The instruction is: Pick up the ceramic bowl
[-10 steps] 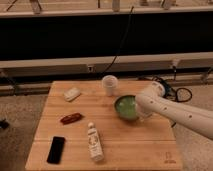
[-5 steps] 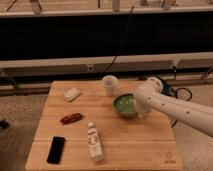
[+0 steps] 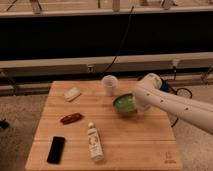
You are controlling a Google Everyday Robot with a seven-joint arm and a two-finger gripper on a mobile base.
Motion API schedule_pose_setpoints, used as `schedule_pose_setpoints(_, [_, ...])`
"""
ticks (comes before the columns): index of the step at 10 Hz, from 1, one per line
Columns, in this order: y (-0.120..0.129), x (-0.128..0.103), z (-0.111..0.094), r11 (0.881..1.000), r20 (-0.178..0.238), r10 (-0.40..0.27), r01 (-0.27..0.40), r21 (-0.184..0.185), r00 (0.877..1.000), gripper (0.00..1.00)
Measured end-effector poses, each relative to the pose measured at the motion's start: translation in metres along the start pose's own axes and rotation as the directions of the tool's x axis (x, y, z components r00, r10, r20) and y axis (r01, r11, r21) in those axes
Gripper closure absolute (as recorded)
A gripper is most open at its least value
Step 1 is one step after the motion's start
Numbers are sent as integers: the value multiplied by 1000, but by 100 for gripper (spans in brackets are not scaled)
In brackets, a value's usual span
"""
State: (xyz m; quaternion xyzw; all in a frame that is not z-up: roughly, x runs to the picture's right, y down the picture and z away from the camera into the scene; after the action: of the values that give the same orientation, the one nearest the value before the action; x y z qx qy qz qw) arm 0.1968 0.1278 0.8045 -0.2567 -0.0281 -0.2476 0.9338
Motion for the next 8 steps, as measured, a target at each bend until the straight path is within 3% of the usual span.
schedule_pose_setpoints(8, [-11,-1,-8,1000,-15,-25,25,7,1000,100])
